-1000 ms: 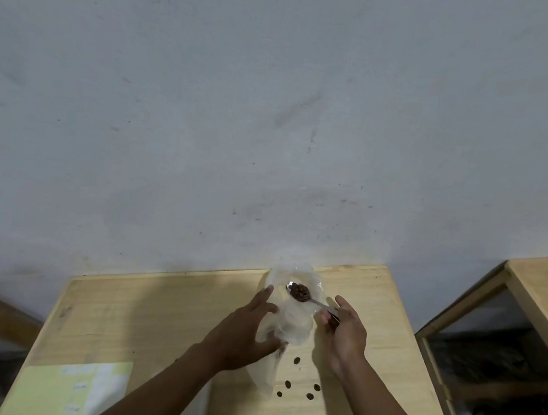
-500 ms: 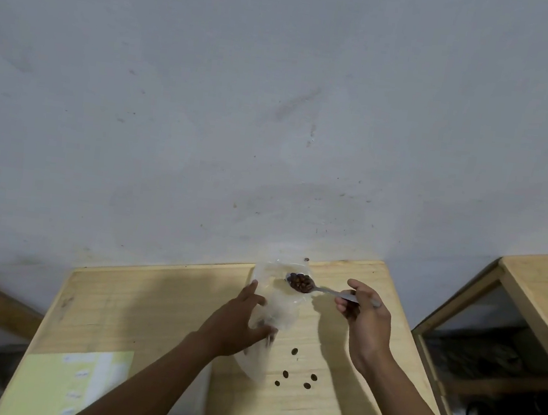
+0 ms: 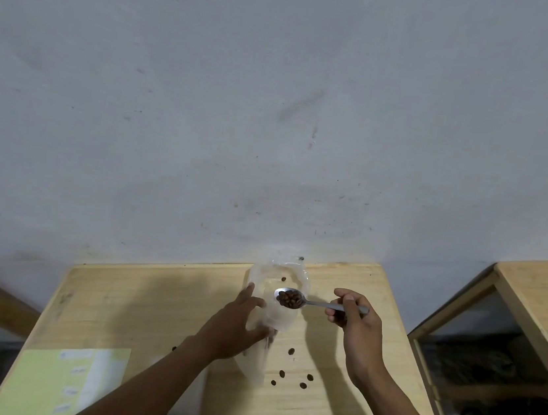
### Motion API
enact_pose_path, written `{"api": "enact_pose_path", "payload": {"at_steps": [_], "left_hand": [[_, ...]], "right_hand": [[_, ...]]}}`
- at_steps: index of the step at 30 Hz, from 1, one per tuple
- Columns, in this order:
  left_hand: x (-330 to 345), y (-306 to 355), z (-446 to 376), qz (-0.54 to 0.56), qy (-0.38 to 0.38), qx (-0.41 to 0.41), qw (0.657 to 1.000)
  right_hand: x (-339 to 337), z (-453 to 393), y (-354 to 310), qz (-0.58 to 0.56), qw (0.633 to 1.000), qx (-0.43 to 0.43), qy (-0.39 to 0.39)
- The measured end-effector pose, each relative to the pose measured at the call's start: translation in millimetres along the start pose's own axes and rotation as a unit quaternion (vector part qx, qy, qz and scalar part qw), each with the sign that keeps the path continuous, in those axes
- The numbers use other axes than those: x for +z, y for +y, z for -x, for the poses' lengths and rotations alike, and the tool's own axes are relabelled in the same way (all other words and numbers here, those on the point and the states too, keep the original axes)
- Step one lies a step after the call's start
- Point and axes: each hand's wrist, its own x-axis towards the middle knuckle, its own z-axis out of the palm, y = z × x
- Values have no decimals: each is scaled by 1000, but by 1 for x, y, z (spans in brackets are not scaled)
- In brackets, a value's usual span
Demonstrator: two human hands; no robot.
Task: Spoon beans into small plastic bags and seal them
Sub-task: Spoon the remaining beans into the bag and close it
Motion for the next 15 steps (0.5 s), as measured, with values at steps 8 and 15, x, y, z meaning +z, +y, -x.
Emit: {"api": "enact_pose_path", "payload": {"at_steps": [8, 15], "left_hand": [[0, -4, 0, 12, 25, -8, 1000], [2, -4, 1, -15, 21, 17, 1000]], "right_hand": [[-1, -3, -3, 46, 999, 3, -24], [2, 6, -15, 213, 950, -124, -191]]}}
